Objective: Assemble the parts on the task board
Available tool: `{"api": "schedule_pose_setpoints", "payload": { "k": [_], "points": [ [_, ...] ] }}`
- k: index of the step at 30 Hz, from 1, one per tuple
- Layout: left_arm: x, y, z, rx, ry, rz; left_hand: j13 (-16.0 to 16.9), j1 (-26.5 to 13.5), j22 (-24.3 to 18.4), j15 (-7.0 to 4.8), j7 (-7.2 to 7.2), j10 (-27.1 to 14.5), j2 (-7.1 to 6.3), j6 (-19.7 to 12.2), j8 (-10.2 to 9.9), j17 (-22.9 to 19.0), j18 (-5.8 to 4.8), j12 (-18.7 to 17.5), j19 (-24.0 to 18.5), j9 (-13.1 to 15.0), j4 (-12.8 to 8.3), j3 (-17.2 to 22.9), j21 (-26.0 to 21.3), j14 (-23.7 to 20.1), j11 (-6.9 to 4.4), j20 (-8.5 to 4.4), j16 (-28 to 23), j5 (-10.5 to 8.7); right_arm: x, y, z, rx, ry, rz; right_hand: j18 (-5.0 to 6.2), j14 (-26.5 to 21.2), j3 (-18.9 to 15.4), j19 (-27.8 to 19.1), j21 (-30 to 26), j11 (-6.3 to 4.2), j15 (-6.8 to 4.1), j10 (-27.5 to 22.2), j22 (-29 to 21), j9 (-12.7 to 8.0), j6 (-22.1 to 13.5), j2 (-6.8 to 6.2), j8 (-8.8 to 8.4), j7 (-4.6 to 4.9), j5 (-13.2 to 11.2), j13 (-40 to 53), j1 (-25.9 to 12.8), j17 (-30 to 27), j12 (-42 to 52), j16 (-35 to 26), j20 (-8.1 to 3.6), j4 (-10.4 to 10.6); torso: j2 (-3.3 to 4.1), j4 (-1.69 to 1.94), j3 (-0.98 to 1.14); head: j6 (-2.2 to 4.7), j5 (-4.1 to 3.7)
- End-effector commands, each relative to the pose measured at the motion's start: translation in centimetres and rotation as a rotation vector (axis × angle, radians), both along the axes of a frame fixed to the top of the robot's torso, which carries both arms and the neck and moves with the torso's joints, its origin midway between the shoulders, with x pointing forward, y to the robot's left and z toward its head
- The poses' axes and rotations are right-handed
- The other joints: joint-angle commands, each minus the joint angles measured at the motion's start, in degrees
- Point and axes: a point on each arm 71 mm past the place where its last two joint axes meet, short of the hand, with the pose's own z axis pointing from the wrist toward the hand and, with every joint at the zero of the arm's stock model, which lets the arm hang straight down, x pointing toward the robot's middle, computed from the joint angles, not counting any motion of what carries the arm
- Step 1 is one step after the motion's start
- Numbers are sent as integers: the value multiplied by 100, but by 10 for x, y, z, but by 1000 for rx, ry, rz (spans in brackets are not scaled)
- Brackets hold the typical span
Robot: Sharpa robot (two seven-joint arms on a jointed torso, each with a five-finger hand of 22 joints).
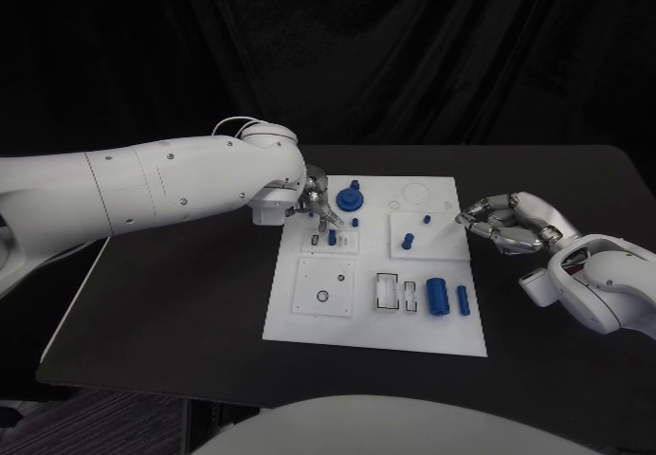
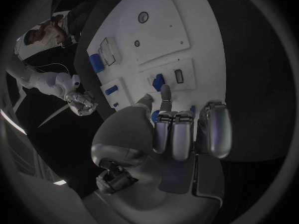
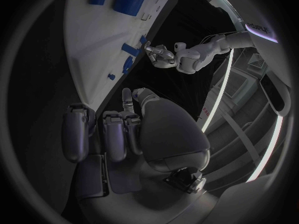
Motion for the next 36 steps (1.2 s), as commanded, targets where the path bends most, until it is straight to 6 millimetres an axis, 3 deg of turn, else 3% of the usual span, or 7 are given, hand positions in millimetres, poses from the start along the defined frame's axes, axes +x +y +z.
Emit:
{"api": "schedule_pose_setpoints", "payload": {
  "k": [1,32,36],
  "points": [
    [-1,-2,-2,-7,10,-6,1509,-30,473,33,15,607,12,-3,-13,1507,-31,20,27,-12,28,-2,0,595,51,17,15,25,0,0,-1,-4,5,-13,-59,602,29,90,-5,3,-20,597,1173,1,-33,-36,22,-1,23,1507,42,1509,15,15,-16,-13,-1,-6,2,-16,3],
    [-4,-2,-13,-6,42,-20,1509,-83,423,50,46,607,69,-81,-18,1507,-11,20,-14,-211,59,40,-85,595,72,32,15,153,1,1,-1,-4,6,-9,-57,602,45,86,-12,2,-21,597,1171,-1,-36,-34,30,-2,29,1507,43,1509,15,15,-16,-23,-11,-1,5,-43,13],
    [-3,-2,-15,-15,40,-22,1509,-93,424,54,48,607,90,-84,-10,1507,-10,20,-17,-280,59,69,-93,595,75,38,15,259,1,1,-1,-4,6,-9,-57,602,45,86,-12,2,-21,597,1171,-1,-36,-34,30,-2,29,1507,43,1509,15,15,-16,-23,-10,1,5,-43,11]
  ]
}}
